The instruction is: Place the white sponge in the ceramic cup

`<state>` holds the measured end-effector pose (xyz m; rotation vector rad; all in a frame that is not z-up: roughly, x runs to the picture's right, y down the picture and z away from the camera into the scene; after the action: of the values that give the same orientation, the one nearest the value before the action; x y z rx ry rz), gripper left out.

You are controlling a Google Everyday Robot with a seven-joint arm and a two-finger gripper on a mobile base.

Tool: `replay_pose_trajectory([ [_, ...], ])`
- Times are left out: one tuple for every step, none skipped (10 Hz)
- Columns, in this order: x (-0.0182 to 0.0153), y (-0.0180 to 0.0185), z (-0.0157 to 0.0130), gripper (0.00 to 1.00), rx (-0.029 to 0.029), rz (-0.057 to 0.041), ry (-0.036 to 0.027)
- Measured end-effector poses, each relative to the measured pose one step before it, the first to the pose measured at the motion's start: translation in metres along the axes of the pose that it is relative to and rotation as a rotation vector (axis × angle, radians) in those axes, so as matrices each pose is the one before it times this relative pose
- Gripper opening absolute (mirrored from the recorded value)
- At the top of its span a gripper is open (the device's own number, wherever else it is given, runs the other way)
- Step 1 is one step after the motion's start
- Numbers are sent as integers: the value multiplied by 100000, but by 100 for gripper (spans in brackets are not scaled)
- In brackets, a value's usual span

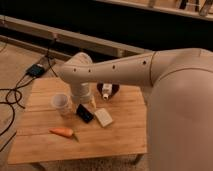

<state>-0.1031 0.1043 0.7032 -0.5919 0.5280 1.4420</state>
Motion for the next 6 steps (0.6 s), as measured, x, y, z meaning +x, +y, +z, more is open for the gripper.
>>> replay_pose_trajectory([
  [3, -5, 5, 65, 24, -14, 19],
  [89, -192, 197, 65, 427, -1278, 519],
  [195, -507, 384, 65, 738, -2838, 907],
  [371, -1199, 682, 65, 2136, -3422, 1406],
  [252, -1111, 497, 65, 2285, -1986, 794],
  [416, -1721, 860, 65, 3662, -2631, 1301],
])
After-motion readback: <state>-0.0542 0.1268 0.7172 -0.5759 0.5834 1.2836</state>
